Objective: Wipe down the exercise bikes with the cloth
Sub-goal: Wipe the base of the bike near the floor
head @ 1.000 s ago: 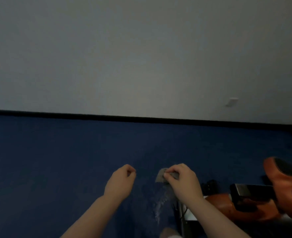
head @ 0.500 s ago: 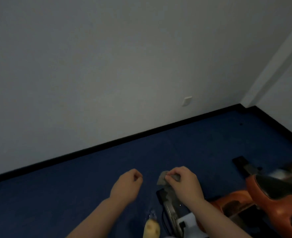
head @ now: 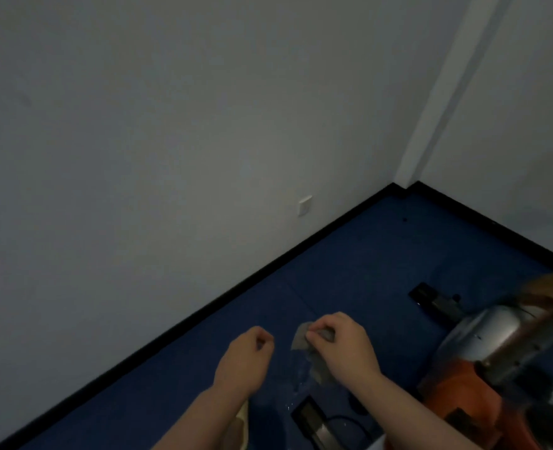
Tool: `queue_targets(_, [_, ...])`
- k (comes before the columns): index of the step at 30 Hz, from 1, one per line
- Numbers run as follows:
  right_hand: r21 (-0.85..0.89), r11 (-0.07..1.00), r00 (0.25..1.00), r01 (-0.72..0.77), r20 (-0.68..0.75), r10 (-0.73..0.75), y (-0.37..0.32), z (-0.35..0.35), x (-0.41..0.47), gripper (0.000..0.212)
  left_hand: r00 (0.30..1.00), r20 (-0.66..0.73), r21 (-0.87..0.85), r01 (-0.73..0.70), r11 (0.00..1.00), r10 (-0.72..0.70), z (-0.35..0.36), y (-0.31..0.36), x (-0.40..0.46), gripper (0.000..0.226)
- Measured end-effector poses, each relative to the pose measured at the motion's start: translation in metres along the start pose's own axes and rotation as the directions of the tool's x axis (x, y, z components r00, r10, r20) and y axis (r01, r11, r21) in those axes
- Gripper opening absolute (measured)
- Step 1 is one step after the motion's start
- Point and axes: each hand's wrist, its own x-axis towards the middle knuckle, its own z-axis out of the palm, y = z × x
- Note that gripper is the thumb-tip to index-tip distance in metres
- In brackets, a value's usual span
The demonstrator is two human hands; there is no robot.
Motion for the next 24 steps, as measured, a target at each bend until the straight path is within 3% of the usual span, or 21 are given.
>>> queue_targets(7, [0.022,0.987,0.974,-0.157,-0.162,0.159,-0.027,0.01,0.09,0.005,0.978,0.154,0.036,-0.15,0.988,0.143,-0.051,0.022,0.119,0.009])
queue_targets(12, [0.078,0.969,0.916,-0.233,-0.317,0.245,-0.045,-0.004,0.135,0.003,0.952,0.228,0.075,-0.227,0.971,0.205,-0.078,0.043,0.195,0.011])
queue_targets(24, [0.174,0.912,0.694,-0.37,-0.601,0.397,-0.006,-0.095,0.165,0.005,0.764,0.517,-0.014,-0.444,0.896,0.387,-0.001,0.159,0.274,0.014])
